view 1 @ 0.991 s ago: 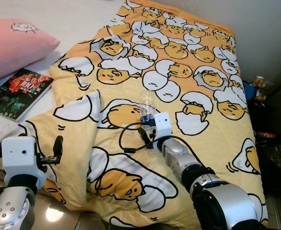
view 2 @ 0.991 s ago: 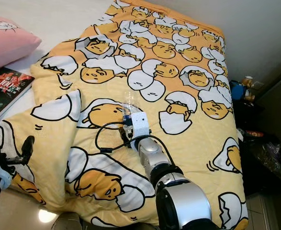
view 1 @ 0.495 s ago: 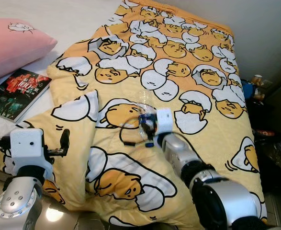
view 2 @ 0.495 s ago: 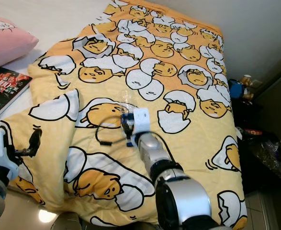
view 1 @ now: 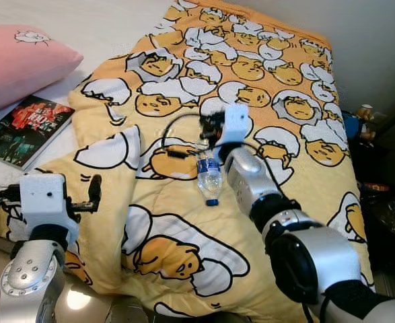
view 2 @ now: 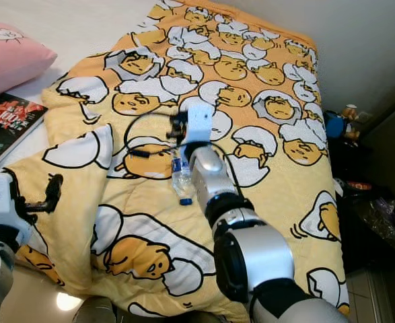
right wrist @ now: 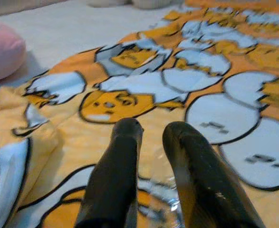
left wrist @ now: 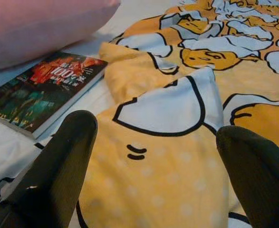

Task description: Clean up the room

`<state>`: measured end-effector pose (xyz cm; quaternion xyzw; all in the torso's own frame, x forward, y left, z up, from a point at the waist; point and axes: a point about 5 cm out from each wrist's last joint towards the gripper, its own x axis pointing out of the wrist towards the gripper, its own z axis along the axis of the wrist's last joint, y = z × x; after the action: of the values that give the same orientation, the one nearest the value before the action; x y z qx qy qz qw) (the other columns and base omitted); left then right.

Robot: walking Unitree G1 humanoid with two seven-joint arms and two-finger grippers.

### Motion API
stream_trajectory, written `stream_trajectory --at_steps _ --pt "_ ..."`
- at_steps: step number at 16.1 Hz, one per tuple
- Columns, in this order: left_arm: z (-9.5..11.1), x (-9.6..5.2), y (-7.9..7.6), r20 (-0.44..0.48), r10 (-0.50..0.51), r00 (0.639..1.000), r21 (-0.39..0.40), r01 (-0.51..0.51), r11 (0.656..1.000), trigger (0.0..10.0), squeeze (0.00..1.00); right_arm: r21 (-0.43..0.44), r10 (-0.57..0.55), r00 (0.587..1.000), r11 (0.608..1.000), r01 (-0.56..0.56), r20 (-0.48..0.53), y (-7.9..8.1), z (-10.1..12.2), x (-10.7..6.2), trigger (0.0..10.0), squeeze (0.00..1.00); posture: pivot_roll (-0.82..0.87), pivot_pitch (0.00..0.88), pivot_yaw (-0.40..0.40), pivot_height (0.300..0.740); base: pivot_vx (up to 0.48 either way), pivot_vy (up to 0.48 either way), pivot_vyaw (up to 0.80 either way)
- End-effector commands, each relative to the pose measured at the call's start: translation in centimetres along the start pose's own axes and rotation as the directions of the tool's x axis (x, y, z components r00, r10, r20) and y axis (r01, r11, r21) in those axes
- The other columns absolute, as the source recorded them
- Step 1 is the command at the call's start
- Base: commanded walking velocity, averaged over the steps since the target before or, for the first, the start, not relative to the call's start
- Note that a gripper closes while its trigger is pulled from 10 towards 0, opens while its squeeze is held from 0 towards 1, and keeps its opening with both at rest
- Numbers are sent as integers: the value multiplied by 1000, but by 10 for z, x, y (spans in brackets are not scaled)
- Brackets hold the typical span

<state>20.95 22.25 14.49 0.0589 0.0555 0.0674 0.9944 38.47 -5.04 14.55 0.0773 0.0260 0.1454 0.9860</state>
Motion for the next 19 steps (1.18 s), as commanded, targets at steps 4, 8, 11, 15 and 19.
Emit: stream_trajectory --at_steps 4,8,11,15,19 --pt "-8 9 -7 -18 -30 999 32 30 999 10000 0 3 -124 991 992 124 54 -30 10 -2 10000 1000 458 56 -218 740 0 0 0" --pt "-1 31 -17 32 -81 996 16 80 997 10000 0 -79 -160 983 983 167 90 -47 2 -13 10000 1000 402 0 -200 740 0 0 0" --pt "-3 44 -25 35 -115 993 31 114 993 10000 0 -84 -163 983 982 170 87 -55 -11 -22 10000 1000 361 0 -183 740 0 0 0" --pt "-17 53 -29 -2 -133 991 -16 133 991 10000 0 -105 -236 963 963 250 133 -76 -42 -60 10000 1000 300 0 -140 740 0 0 0" --pt "-13 64 -33 -16 -239 971 52 240 969 10000 0 -64 -374 920 922 383 114 -90 -68 -91 10000 1000 232 0 -7 740 0 0 0"
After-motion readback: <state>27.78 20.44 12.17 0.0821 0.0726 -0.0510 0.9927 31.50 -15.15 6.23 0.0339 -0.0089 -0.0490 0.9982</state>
